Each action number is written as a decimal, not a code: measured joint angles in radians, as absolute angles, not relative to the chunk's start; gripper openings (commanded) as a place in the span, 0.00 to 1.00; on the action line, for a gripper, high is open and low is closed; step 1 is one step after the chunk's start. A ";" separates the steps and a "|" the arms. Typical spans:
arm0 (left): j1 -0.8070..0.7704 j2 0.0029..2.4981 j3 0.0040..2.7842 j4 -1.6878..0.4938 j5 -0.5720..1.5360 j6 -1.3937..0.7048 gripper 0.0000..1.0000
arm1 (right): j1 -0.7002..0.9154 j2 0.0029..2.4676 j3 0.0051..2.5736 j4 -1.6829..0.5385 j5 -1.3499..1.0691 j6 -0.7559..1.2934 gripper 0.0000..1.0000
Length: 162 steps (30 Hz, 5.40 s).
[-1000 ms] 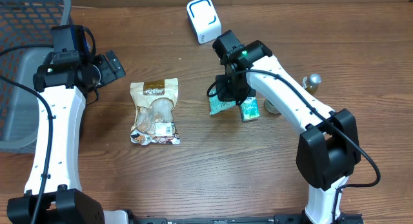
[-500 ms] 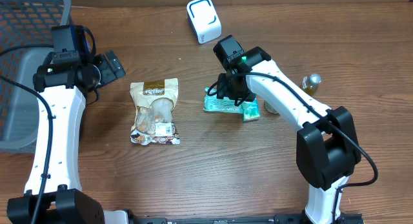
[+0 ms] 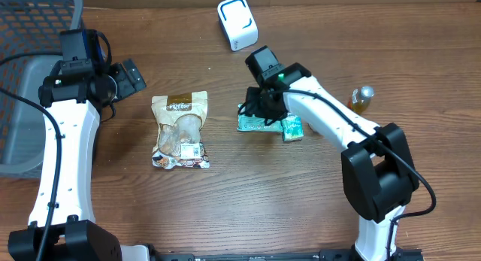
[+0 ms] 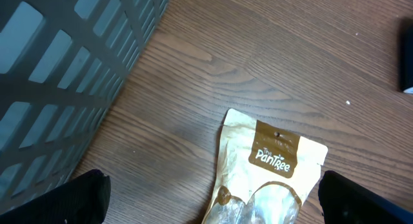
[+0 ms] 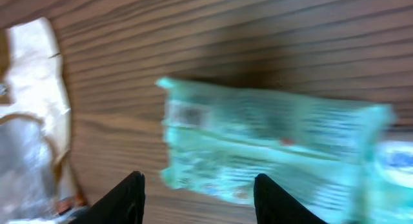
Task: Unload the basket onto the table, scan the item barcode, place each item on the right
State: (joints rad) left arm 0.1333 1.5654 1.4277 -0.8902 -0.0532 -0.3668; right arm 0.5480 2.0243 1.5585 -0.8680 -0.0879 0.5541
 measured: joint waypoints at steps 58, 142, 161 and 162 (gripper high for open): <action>0.133 1.565 1.428 -0.890 -0.053 -0.367 0.99 | 0.759 2.119 1.439 -0.669 -0.255 0.494 0.24; 0.133 1.565 1.428 -0.890 -0.053 -0.367 1.00 | 0.753 2.050 1.557 -0.869 -0.149 0.478 1.00; 0.133 1.565 1.428 -0.890 -0.053 -0.367 0.99 | 0.753 2.050 1.557 -0.868 -0.148 0.477 1.00; 0.133 1.565 1.428 -0.890 -0.053 -0.367 1.00 | 0.753 2.050 1.557 -0.869 -0.148 0.477 1.00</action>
